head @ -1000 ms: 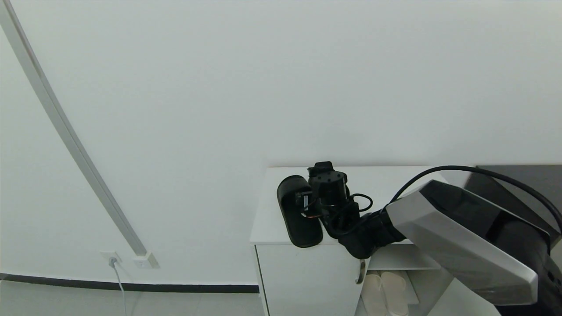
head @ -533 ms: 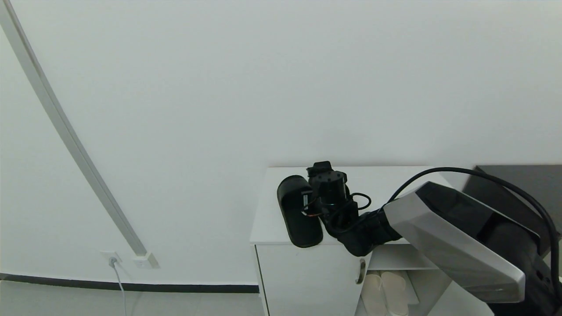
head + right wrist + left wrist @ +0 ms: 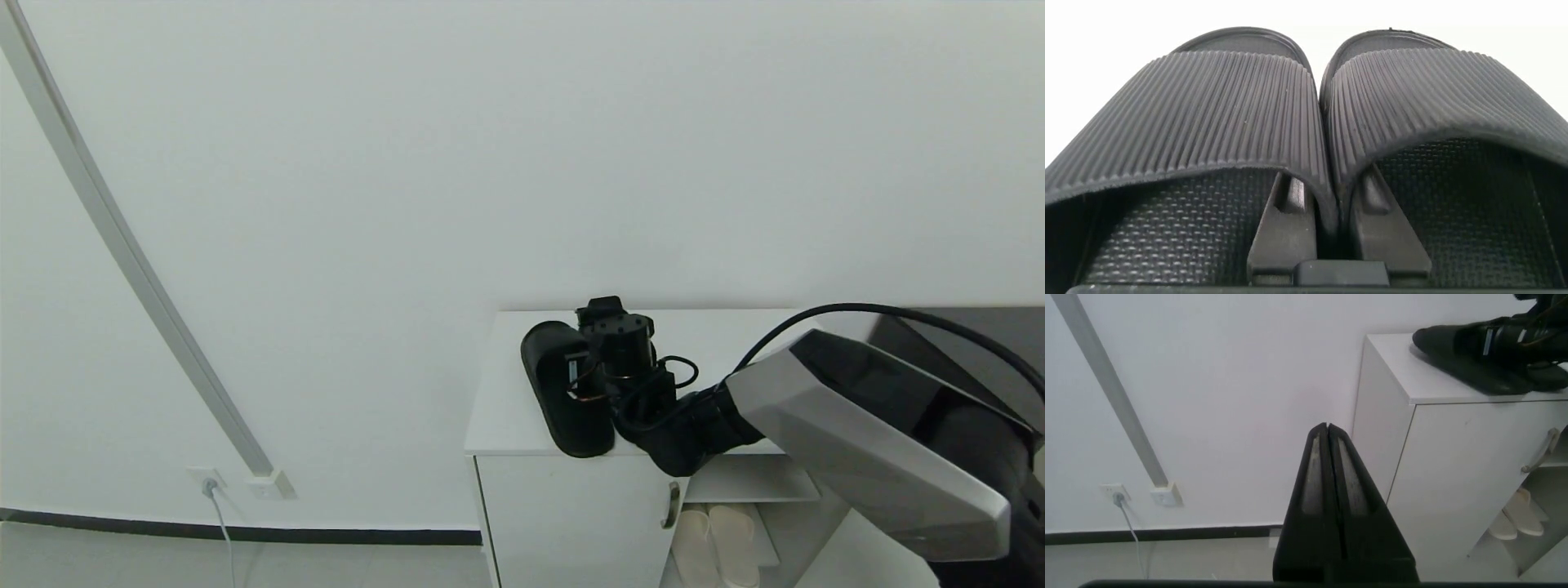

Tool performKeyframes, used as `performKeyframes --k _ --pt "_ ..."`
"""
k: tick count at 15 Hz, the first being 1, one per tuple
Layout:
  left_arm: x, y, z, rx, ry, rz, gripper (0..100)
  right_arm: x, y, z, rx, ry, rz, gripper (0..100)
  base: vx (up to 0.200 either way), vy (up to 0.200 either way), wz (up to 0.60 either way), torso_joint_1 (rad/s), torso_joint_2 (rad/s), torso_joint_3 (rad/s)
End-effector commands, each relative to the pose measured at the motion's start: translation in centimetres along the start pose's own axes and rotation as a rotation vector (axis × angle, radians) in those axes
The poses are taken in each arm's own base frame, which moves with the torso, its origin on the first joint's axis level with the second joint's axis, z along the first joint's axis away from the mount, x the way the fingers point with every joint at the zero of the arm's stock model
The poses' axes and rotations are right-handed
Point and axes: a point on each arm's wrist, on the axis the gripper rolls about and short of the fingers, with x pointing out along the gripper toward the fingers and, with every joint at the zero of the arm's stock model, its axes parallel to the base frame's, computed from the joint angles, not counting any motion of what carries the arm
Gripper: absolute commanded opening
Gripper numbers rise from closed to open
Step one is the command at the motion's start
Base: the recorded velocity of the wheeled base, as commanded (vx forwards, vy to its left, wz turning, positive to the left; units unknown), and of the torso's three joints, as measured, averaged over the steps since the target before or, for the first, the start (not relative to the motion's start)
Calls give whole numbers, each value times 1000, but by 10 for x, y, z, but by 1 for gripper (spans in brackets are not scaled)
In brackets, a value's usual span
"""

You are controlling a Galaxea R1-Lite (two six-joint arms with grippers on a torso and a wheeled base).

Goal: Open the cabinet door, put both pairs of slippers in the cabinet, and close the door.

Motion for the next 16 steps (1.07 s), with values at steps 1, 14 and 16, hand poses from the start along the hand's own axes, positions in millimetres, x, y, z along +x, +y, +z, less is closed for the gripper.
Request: performKeyframes --k 1,14,16 --pt "0 0 0 0 0 0 0 -36 -9 39 19 -43 36 0 0 0 0 0 0 0" --pt "0 0 0 0 -2 0 0 -216 -70 74 4 24 394 0 0 0 0 0 0 0" --pt "0 0 0 0 -2 0 0 -219 -71 68 -111 -6 401 0 0 0 0 0 0 0"
